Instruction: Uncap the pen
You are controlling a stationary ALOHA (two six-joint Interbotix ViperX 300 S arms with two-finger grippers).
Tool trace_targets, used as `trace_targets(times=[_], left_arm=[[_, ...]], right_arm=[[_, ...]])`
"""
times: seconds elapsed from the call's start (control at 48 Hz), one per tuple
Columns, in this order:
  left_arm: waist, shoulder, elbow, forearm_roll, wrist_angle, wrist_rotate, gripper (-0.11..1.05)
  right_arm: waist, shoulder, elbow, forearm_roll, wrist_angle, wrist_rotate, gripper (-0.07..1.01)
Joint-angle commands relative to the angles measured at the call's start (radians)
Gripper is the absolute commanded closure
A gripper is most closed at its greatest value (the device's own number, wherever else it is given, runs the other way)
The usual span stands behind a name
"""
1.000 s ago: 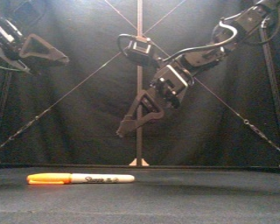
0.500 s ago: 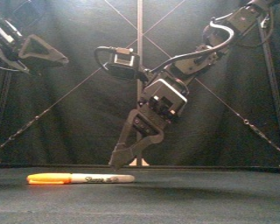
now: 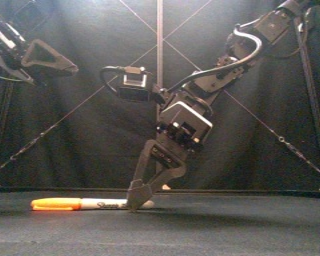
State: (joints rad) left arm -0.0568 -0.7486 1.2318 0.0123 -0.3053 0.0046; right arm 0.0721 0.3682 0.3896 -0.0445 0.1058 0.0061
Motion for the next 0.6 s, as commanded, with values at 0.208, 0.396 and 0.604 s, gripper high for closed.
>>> trace_targets(times=[0.208,0.396,0.604], left_arm=[[-0.003,0.002,-0.026,-0.002,-0.011,-0.0015,0.65],[0.006,0.002,-0.063,-0.002,-0.014,0.0015,0.54],[0.035,0.003,-0.091,-0.002,-0.048,-0.0031,0.35]], right_arm=[[-0.003,-0.052,-0.011,-0.003,0.025,0.003,0.46],[-0.015,-0.166,0.025,-0.021,0.025,0.003,0.47],[-0.052,-0.299,0.066,-0.037,0.021,0.002,0.47]])
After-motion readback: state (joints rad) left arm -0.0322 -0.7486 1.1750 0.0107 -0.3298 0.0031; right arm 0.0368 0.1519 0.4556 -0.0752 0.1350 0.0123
